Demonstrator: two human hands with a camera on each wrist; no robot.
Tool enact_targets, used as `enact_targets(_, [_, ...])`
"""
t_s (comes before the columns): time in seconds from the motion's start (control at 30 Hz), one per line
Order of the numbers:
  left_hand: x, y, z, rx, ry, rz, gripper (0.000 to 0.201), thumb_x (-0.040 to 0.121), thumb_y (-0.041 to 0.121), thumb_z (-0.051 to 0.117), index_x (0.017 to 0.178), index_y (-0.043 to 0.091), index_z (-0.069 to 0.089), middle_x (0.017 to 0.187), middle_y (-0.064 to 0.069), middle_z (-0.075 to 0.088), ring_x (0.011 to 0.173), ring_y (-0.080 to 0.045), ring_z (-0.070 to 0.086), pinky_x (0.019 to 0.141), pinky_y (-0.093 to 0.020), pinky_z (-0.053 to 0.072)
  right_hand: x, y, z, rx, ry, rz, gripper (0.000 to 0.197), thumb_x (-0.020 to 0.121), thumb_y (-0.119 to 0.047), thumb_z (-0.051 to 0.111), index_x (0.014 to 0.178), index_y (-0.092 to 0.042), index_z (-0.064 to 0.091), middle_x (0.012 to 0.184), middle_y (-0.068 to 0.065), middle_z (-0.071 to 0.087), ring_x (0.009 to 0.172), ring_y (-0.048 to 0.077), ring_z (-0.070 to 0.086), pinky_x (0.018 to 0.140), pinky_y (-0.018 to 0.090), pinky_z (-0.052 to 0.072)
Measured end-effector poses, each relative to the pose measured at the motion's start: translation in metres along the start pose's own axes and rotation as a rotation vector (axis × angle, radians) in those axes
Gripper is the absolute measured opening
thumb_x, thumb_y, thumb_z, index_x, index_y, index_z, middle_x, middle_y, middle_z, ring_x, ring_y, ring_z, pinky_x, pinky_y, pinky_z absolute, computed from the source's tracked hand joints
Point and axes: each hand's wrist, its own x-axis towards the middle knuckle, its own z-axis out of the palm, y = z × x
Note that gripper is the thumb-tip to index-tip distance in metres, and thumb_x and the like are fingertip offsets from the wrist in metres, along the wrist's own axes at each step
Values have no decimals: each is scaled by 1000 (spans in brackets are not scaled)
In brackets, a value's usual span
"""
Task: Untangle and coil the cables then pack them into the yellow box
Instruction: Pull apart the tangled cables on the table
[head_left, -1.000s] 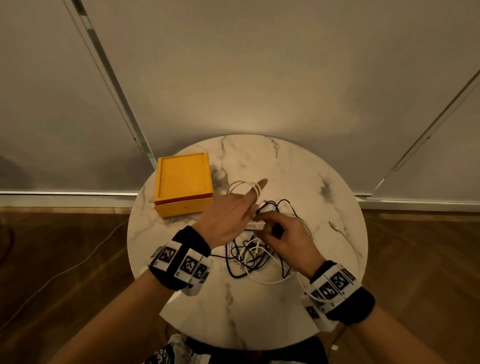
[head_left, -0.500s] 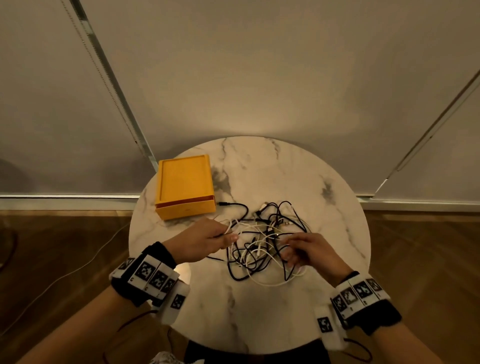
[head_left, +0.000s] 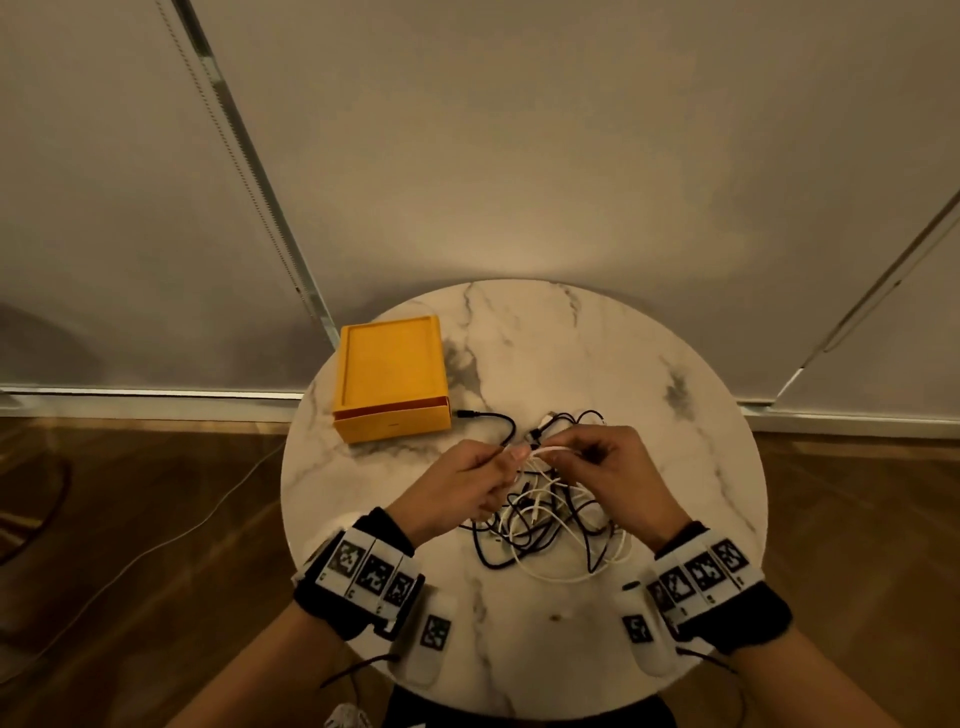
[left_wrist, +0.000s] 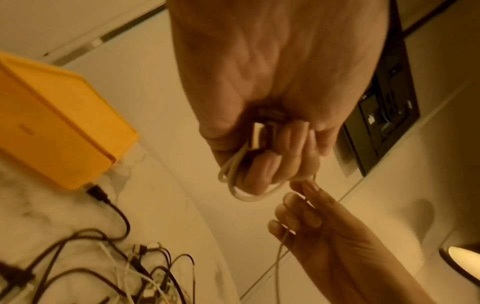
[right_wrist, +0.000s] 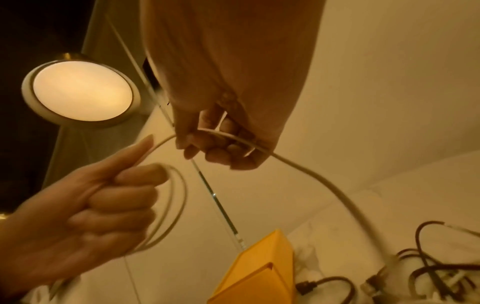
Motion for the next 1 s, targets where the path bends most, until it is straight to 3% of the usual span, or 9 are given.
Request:
enact_targets(0.13, [-9,-1,-1,17,-108,13,36,102,22,38,66,16,40,54,13,29,46,-3,24,44,-13,24,5,-1,-17,41,16,-38,11,81,3,69,84,-5,77,76,7,72,73,17,68,70,26,53])
enact_targets(0.27, [-18,-2,2,-21,-206,35,38,104,20,31,67,18,37,59,12,31,50,-6,25,48,-16,22,4,1,-18,40,3,-46,10,81,1,70,87,-2,77,74,5,71,70,13,65,68,24,51])
enact_targets(0.4, [-24,-6,-6,78,-108,73,34,104,19,34,87,1,57,58,-2,42,45,-10,37,45,-20,30,4,0,-17,29,7,-53,9,80,3,71,87,1,76,68,-5,69,64,2,61,64,16,46])
enact_targets(0.47, [-24,-12,-10,43,-87,88,31,105,18,35,97,-3,58,60,-4,45,44,-12,39,43,-21,32,3,2,-15,-44,2,-47,8,81,0,71,87,-2,77,70,-10,67,65,1,59,64,14,43])
enact_targets(0.6, [-18,-18,-7,-252,-108,100,22,98,17,39,99,3,56,63,-1,43,48,-11,38,48,-28,24,0,8,-9,-341,-30,-147,23,85,-7,68,103,-19,74,101,-7,67,101,10,60,86,28,47])
enact_targets(0.73, [-13,-15,-1,-524,-89,23,20,90,16,45,83,4,60,54,8,29,43,-3,21,42,-18,16,-4,-7,11,36,-263,12,47,82,-7,56,128,-14,59,123,2,65,118,15,58,101,29,44])
enact_targets(0.83, [-11,-12,0,-616,-1,7,30,86,26,49,61,13,60,44,11,29,37,-3,17,42,-21,9,-4,-15,22,129,-346,47,35,92,-13,56,126,-9,59,118,6,67,112,20,62,96,28,48])
enact_targets(0.9, [-10,-12,2,-654,46,10,40,89,37,50,57,15,57,42,11,26,34,-3,16,41,-20,9,-3,-18,26,126,-333,32,22,96,-16,53,113,-9,64,99,3,70,92,19,66,81,27,52])
enact_targets(1.0, [-6,-14,6,-620,150,60,41,94,35,44,66,8,57,45,4,27,36,-8,27,41,-20,27,1,-15,29,44,-209,4,28,100,-23,46,86,-7,62,68,-5,57,61,8,52,59,26,43])
